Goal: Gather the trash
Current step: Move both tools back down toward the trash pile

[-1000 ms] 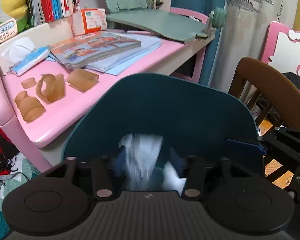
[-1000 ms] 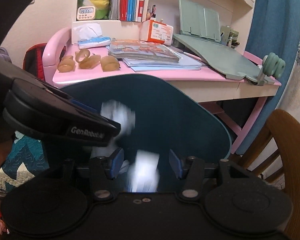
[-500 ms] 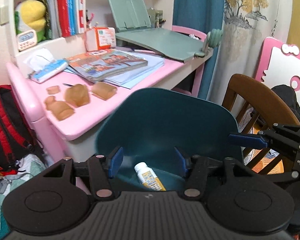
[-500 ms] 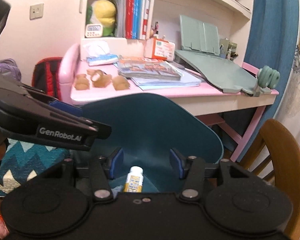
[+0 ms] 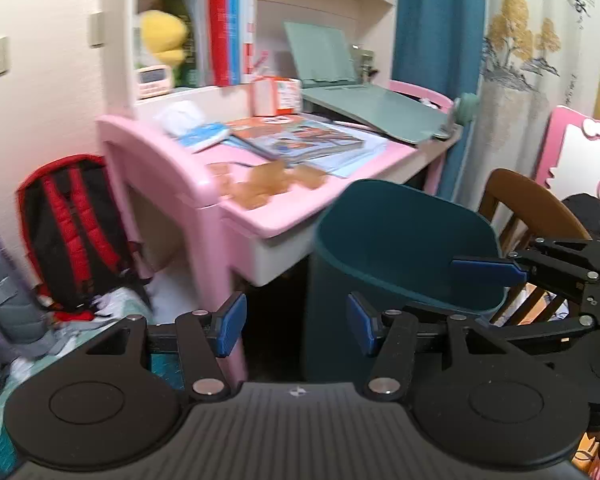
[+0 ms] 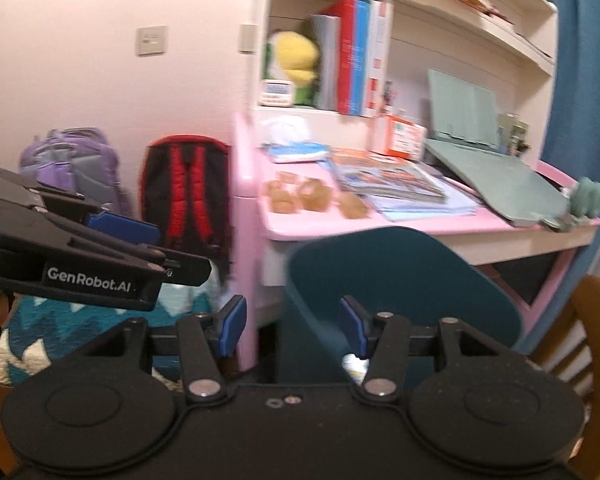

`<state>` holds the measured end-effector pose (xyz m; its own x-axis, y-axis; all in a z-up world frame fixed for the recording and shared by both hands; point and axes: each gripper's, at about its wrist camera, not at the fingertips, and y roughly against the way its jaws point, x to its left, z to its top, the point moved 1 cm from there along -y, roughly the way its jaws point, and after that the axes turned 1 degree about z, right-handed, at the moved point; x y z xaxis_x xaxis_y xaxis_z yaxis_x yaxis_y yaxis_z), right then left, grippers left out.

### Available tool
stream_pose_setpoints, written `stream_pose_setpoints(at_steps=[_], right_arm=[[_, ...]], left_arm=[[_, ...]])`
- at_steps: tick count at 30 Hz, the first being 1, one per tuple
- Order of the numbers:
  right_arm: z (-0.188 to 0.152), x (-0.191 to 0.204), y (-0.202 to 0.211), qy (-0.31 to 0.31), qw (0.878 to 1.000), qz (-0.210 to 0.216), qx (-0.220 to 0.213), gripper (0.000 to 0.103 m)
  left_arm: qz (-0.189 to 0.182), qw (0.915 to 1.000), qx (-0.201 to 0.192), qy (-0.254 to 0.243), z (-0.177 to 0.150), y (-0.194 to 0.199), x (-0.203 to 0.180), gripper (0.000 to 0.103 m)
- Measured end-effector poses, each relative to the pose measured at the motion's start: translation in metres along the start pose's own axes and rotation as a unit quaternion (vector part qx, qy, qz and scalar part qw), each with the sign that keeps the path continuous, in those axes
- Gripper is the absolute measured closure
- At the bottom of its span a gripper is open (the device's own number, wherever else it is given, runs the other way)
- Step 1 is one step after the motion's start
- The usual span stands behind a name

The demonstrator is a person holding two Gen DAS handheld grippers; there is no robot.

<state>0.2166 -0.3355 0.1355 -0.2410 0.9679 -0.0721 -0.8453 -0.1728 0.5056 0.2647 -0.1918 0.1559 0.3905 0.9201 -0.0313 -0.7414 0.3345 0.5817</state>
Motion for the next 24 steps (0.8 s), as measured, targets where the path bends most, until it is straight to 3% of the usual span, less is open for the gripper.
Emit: stream_pose_setpoints(at_steps=[9,16,20,24], right_arm=[[0.002,0.084,-0.014,0.036,0.996,0.081,0.005,0.051],[-0.008,0.153,-0.034,0.065,0.987,0.147,0.022,0.051],[-0.021,0.187,-0.053,0.065,0.980,0.184,0.038,0.051],[-0.037,0.221,-0.079,0.059,0.973,0.216,0.059,0.051]], left_arm=[[0.056,0.9976,0.002,0.041,-0.045,0.054,0.071,0.048],[0.109,0.9904,0.016,0.083,-0.098,0.084,0.137,0.048],[0.140,0.9836,0.030,0.109,-0.136,0.089,0.172,0.037],[0.163,0.9754,0.051,0.139,-0.176,0.086,0.206,0.032]])
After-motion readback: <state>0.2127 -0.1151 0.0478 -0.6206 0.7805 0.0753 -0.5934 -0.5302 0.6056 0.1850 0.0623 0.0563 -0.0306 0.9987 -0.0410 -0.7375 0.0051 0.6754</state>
